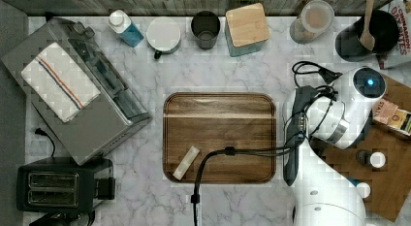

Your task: Close the drawer.

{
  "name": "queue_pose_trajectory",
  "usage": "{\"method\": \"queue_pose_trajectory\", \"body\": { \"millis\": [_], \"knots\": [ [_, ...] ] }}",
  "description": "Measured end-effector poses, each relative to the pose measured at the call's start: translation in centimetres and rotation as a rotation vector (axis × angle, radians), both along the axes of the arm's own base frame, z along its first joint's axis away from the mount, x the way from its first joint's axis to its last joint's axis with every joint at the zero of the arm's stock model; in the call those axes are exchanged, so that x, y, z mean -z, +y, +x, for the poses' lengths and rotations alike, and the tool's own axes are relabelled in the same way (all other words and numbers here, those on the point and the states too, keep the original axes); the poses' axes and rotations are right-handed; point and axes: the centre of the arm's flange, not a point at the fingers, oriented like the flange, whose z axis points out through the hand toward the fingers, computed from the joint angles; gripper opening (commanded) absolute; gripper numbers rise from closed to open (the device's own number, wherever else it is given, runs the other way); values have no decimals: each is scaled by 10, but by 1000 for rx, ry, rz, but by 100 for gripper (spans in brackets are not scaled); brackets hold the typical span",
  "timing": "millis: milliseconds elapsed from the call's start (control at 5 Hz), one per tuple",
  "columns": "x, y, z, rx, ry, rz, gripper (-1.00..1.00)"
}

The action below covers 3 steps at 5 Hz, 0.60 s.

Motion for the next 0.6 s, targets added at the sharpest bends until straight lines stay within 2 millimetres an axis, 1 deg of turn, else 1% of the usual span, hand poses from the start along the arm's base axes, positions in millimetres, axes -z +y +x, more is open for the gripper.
{"method": "queue_pose_trajectory", "body": {
  "millis": [600],
  "knots": [
    [0, -1, -1, 1, -7, -3, -100]
  ]
}}
